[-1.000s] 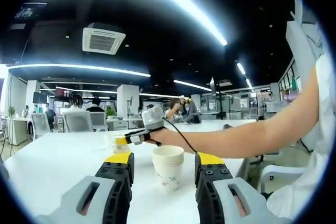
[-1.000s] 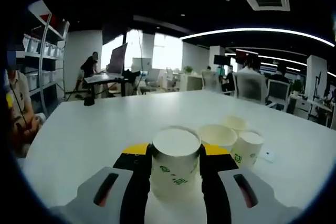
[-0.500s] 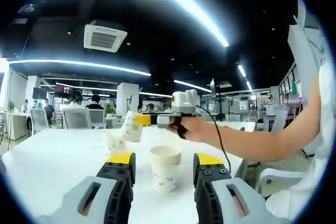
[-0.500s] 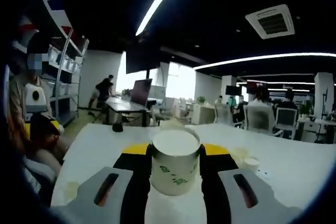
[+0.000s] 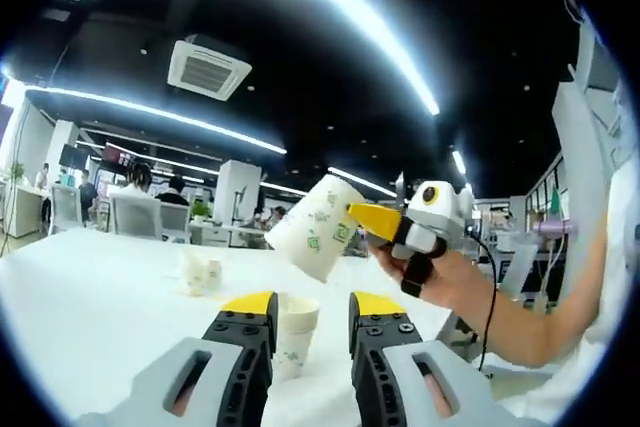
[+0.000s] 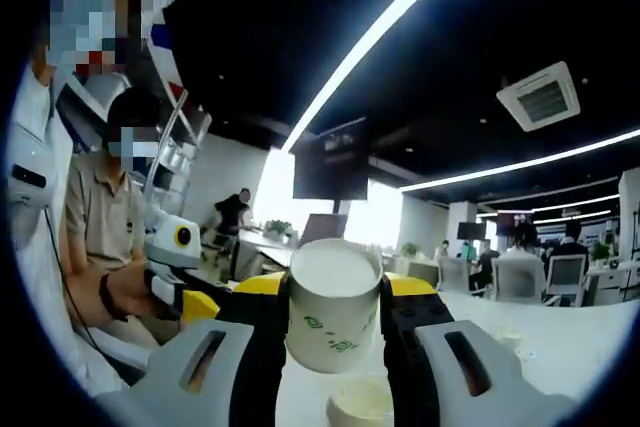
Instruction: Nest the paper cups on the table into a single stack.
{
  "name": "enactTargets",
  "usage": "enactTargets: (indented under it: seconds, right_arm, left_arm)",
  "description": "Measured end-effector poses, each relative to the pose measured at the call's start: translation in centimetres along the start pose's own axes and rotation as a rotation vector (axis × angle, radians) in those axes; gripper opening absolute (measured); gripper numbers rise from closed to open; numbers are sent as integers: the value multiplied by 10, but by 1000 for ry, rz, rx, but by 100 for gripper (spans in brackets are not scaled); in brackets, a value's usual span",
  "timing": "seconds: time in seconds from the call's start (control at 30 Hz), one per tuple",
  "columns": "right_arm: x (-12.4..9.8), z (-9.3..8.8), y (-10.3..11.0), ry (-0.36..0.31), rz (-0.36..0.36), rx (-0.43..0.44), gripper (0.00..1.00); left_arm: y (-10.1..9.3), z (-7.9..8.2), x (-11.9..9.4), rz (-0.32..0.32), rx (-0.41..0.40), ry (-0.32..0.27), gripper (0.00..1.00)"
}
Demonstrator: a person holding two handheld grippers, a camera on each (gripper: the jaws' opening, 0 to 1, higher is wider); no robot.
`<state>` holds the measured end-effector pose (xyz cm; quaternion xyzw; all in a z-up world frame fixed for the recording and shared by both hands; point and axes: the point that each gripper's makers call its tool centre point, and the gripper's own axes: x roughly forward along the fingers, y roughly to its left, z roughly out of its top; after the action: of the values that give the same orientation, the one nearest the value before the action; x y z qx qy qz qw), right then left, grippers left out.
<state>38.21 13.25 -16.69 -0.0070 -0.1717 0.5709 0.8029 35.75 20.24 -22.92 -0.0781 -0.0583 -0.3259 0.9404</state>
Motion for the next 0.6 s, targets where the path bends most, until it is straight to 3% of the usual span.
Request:
enactTargets:
  seconds: [0.13,0.4,0.6]
  right_arm:
    - [-15,2,19,-43,0,-8,38]
    - [-28,0,38,-101,-17,41,38]
    - [-30,-4,38,-84,-37,17,38]
  left_arm:
    - [-14,6,-2,-71,-106,-41,26]
    - [-21,-3,1,-77,-111,-12,21]
    - [-28,-10,6,-94,-132,2,10]
